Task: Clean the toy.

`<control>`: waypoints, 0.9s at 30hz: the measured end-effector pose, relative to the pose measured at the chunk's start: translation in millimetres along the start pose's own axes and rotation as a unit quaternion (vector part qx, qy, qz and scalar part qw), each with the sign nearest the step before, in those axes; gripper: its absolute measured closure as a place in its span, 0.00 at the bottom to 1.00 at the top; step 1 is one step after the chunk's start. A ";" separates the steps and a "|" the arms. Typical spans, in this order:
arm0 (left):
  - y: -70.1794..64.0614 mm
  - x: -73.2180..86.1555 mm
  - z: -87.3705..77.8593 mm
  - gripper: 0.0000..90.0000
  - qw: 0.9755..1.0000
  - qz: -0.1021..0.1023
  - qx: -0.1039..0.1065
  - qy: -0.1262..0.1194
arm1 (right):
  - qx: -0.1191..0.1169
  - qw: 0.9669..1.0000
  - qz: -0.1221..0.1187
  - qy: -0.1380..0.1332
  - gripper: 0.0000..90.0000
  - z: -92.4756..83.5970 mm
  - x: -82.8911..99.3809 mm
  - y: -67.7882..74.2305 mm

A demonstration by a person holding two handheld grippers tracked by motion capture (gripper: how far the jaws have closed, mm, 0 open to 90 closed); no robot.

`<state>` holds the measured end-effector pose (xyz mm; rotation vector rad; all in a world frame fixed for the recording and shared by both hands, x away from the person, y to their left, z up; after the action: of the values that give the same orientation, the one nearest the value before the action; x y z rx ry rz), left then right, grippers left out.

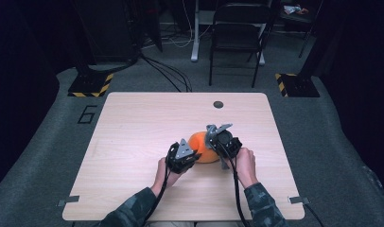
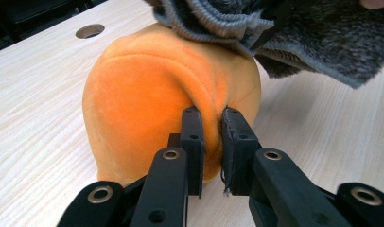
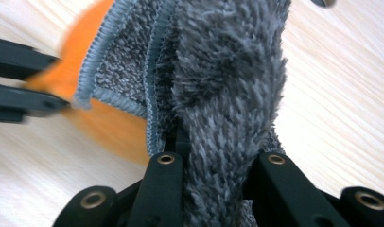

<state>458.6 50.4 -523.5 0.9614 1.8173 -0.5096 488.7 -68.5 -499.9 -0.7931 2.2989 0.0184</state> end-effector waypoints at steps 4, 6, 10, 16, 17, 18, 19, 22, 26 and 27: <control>0.9 0.0 1.0 0.89 1.000 -0.004 0.004 -0.001 | 0.001 1.000 0.023 0.010 0.86 6.6 10.0 -11.8; 1.6 0.2 1.1 0.89 1.000 -0.007 0.003 -0.002 | -0.002 0.999 0.037 0.018 0.86 10.9 15.9 -16.8; 2.8 1.3 0.0 0.89 1.000 -0.009 0.003 0.000 | -0.005 0.998 0.059 0.031 0.86 22.2 27.4 -24.4; 4.7 -0.4 -0.1 0.89 1.000 -0.009 0.007 -0.005 | -0.013 0.994 0.076 0.073 0.86 48.8 58.4 -33.6; 5.5 -0.5 0.1 0.89 1.000 -0.011 0.003 -0.008 | -0.026 0.993 0.092 0.066 0.86 49.3 59.4 -35.3; 5.8 -0.1 -0.4 0.89 1.000 -0.011 0.007 -0.006 | -0.035 0.991 0.105 0.069 0.86 46.7 58.4 -38.0; 6.0 0.3 -0.8 0.89 1.000 -0.012 0.007 -0.005 | -0.031 0.991 0.107 0.068 0.86 42.9 55.5 -41.6; 6.8 0.7 -1.9 0.89 1.000 -0.007 0.004 -0.003 | -0.044 0.990 0.126 0.036 0.86 20.3 37.8 -46.2; 4.0 -0.4 -1.2 0.89 1.000 -0.005 0.006 -0.004 | -0.068 0.992 0.105 -0.026 0.86 -15.1 3.4 -32.5; 3.2 -0.9 -0.5 0.89 1.000 -0.003 0.007 -0.006 | -0.073 0.992 0.100 -0.038 0.86 -20.2 -3.2 -26.6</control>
<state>461.0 52.4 -522.2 0.9608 1.8092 -0.5309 492.7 -92.9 -477.2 -0.6204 2.3137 0.3051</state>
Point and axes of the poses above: each handheld gripper's, and its own axes: z roughly forward along the jaws, x roughly out of its underside, y roughly to its left, the point moved 9 cm from there along z, roughly forward along the jaws, and after that the axes turned 5 degrees about -y, right-handed, at the moved point
